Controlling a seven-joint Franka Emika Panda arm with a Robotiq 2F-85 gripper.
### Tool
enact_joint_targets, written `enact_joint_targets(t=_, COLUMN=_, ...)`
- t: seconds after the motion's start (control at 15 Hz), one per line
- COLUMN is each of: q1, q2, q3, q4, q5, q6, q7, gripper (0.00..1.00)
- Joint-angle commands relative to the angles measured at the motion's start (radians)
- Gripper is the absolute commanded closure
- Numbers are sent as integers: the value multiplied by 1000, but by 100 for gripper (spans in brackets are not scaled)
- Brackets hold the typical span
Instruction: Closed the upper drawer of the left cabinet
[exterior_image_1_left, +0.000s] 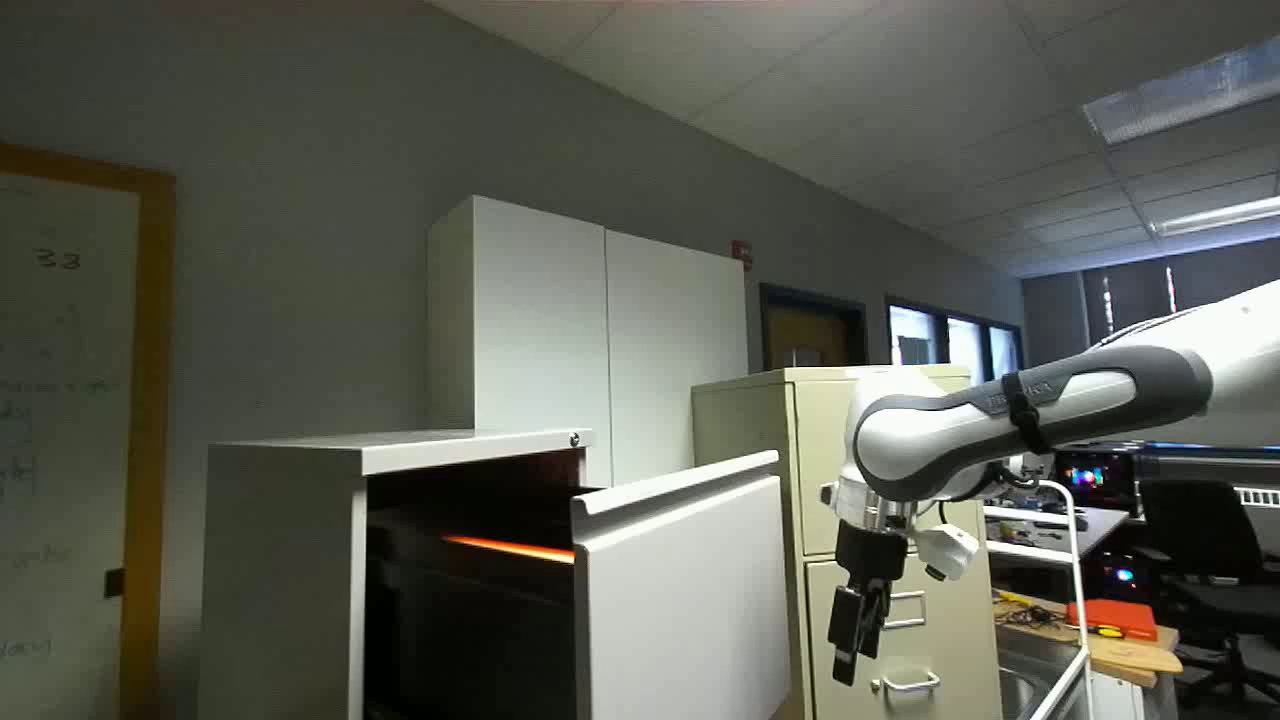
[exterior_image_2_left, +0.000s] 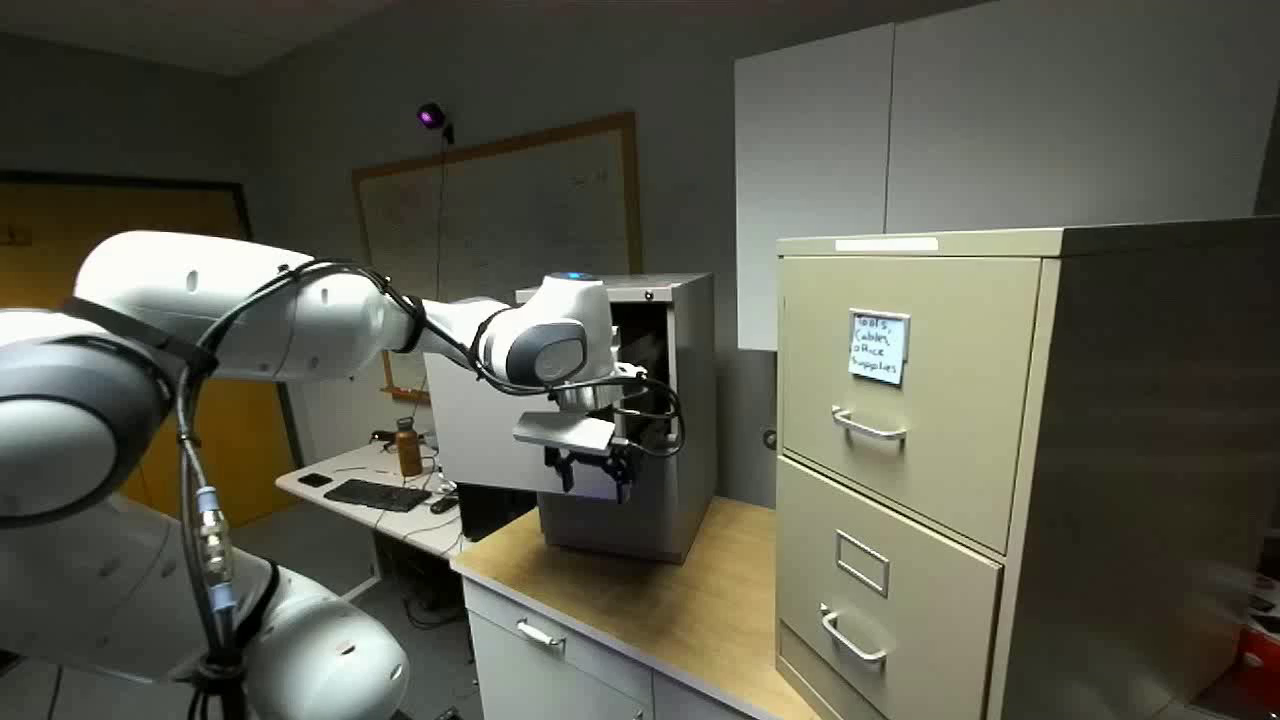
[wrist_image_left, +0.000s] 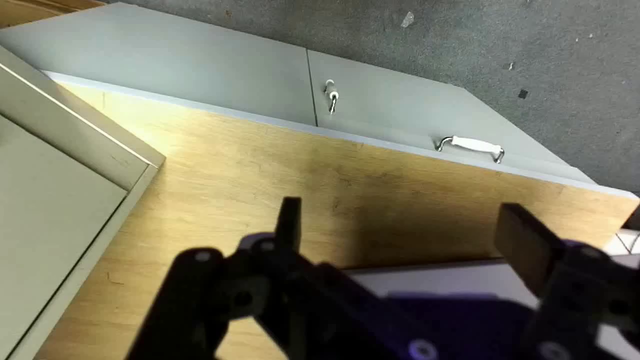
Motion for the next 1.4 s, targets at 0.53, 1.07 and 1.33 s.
enact_joint_targets(t=0.53, q1=-11, q2=0, q3=9, q4=4, q5=7, q6=-2, q7=-5, gripper=0)
enact_joint_targets(t=1.07, q1=-9, q2=8, q3=18, q4=9, q5=5, q6=-1, q7=3, gripper=0)
enact_joint_targets(t=1.33, q1=6, q2=-4, q3=47, q4=15, q5=9, q6=10, q7=10, gripper=0)
